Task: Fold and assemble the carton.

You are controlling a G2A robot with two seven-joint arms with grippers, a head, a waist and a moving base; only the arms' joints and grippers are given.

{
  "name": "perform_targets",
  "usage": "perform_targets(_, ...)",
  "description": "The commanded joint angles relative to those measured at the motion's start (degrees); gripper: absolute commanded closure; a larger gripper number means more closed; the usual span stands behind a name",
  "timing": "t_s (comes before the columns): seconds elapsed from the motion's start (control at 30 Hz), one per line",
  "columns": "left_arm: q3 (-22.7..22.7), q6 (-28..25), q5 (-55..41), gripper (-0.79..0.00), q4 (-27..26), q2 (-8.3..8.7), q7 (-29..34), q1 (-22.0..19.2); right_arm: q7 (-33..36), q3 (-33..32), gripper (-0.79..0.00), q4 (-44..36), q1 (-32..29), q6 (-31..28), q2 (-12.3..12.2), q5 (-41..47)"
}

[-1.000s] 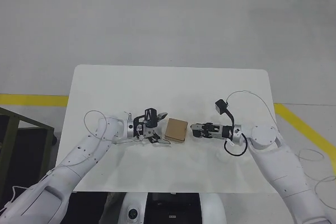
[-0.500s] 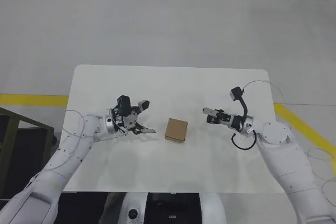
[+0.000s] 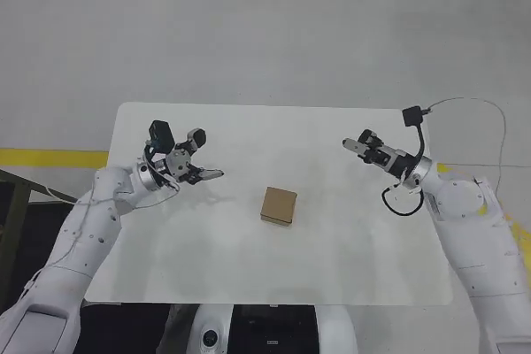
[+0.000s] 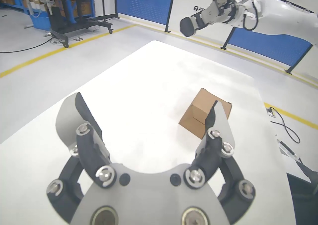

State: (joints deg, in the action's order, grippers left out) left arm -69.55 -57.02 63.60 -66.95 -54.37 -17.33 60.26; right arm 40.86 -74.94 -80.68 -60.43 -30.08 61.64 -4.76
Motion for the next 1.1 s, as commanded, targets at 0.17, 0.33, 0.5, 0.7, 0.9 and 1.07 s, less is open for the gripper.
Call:
perform_targets(0.17,-4.5,1.5,-7.1,-0.785,-0.8,0.97,9.7,0.0,0.2,-3.3,-0.785,-2.1,0.3,1.8,-0.7,-0.6)
perform_targets(0.33,-7.0,1.1,-9.5,-0.785,-2.5,1.70,16.1,-1.3,0.2,-3.3,-0.785,-3.6,0.9,3.6,-0.8,-1.2)
perform_targets(0.5,-8.8,1.5,-12.4,-0.785,-3.1,2.06,18.3,-1.5,0.1,-3.4,-0.785,-3.7,0.9,3.6,-0.8,-1.2)
perform_targets(0.7,-8.8,1.5,-12.4,-0.784,-3.2,2.06,18.3,-1.5,0.1,-3.4,-0.785,-3.7,0.9,3.6,-0.8,-1.1)
perform_targets(0.9,-8.8,1.5,-12.4,-0.784,-3.1,2.06,18.3,-1.5,0.1,-3.4,-0.785,-3.7,0.9,3.6,-0.8,-1.2)
perform_targets(1.07,-8.8,1.5,-12.4,-0.784,-3.1,2.06,18.3,-1.5,0.1,-3.4,-0.785,-3.7,0.9,3.6,-0.8,-1.2)
